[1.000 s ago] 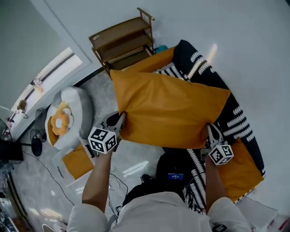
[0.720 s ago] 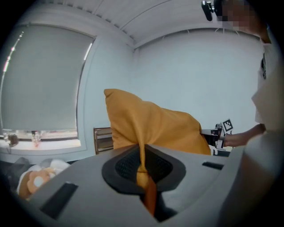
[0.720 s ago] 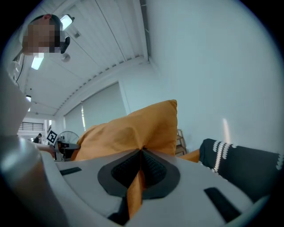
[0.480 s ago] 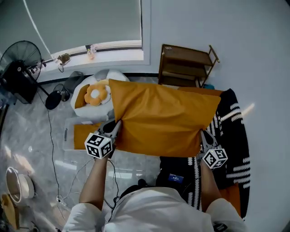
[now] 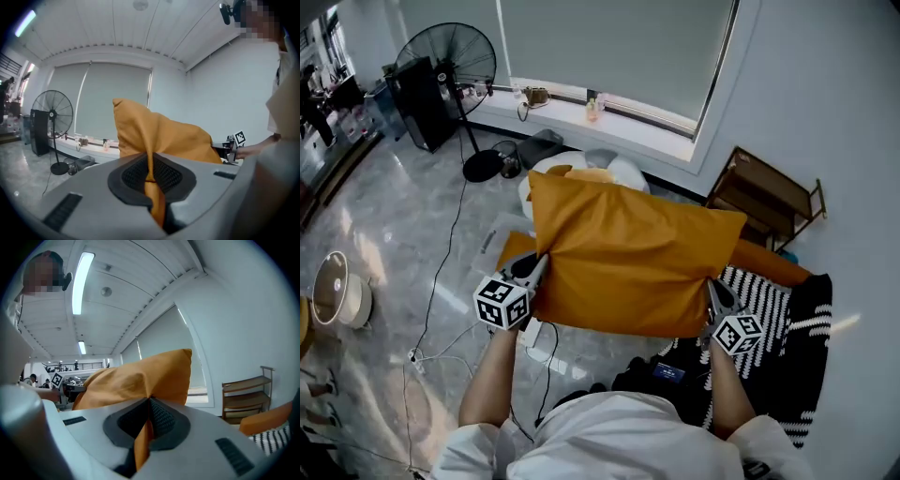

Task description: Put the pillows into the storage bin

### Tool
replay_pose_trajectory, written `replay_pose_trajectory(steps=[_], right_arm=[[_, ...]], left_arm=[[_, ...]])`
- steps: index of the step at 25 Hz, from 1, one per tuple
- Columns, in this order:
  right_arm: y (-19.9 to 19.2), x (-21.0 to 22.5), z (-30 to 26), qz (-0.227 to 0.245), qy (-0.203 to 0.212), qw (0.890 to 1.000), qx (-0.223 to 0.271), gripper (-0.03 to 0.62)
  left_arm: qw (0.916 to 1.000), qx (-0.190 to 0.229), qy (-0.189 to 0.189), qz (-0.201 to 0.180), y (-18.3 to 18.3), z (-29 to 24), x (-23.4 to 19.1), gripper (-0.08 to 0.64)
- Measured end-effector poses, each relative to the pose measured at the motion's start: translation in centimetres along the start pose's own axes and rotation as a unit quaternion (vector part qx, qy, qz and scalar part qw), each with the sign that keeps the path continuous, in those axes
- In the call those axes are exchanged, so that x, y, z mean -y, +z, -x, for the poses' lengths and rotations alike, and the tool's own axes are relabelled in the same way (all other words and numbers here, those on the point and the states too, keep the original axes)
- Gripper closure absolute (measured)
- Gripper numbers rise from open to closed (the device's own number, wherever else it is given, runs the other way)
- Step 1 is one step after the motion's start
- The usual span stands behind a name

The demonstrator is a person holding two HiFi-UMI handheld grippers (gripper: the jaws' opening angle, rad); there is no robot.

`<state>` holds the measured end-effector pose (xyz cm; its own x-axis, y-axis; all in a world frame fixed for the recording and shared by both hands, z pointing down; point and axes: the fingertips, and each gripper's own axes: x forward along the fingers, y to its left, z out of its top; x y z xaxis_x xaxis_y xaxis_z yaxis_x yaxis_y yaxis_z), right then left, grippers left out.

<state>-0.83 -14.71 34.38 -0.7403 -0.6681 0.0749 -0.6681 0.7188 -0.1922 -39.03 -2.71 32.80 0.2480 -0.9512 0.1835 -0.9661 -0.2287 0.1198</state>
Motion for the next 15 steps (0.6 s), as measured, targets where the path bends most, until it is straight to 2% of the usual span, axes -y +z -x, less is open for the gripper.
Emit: replay_pose_trajectory(steps=[7, 15], right_arm=[[-2.6, -5.4, -8.7, -0.003, 0.086, 0.996, -0.026, 0.560], [-4.1, -10.3, -20.7, -0.020, 0.156, 0.987, -0.031, 0.560]], left_arm=[[0.9958, 0.015, 0.088, 0.017, -1.2, 5.4, -7.3, 0.537], [0.9871, -0.001, 0.158, 0.022, -1.3, 8.4, -16.1, 0.537]])
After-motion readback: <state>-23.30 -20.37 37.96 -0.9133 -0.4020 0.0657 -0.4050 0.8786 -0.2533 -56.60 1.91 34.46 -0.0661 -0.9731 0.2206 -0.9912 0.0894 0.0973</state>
